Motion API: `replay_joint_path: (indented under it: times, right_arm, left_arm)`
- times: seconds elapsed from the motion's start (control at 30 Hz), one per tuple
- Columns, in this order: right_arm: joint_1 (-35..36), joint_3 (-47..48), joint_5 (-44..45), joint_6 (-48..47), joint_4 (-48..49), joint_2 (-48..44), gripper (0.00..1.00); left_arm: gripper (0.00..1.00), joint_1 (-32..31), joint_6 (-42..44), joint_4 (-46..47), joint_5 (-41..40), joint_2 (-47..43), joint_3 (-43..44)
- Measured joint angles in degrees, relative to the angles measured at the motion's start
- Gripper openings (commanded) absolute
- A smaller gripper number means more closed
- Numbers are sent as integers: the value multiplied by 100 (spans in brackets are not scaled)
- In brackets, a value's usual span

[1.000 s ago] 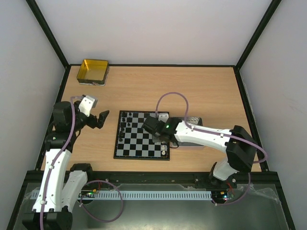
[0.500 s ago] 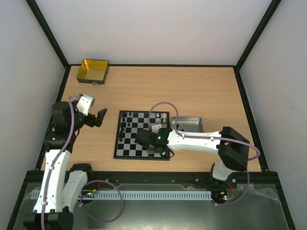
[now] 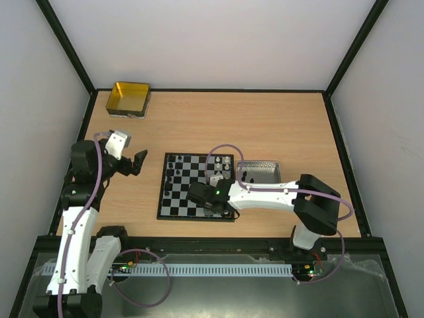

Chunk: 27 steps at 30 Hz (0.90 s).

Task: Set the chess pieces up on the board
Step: Place the chess piece on the chessboard.

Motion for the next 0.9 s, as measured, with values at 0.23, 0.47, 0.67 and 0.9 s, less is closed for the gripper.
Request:
replay_joint_path:
  times: [0.23,0.47,0.67,0.9]
  right_arm:
    - [0,-94,4,-2,85,85,8]
    - [0,-118,59,-2,98,96,10]
    - [-13,-118,87,-24,98,96,12]
    - [-39,-118,92,-24,101,96,14]
  left_arm:
    - [99,20,0,-2,72,0,0]
    - [99,20,0,-2,107,2,0]
    - [99,20,0,-4,136,11,0]
    - [99,20,2,-4,162,11,0]
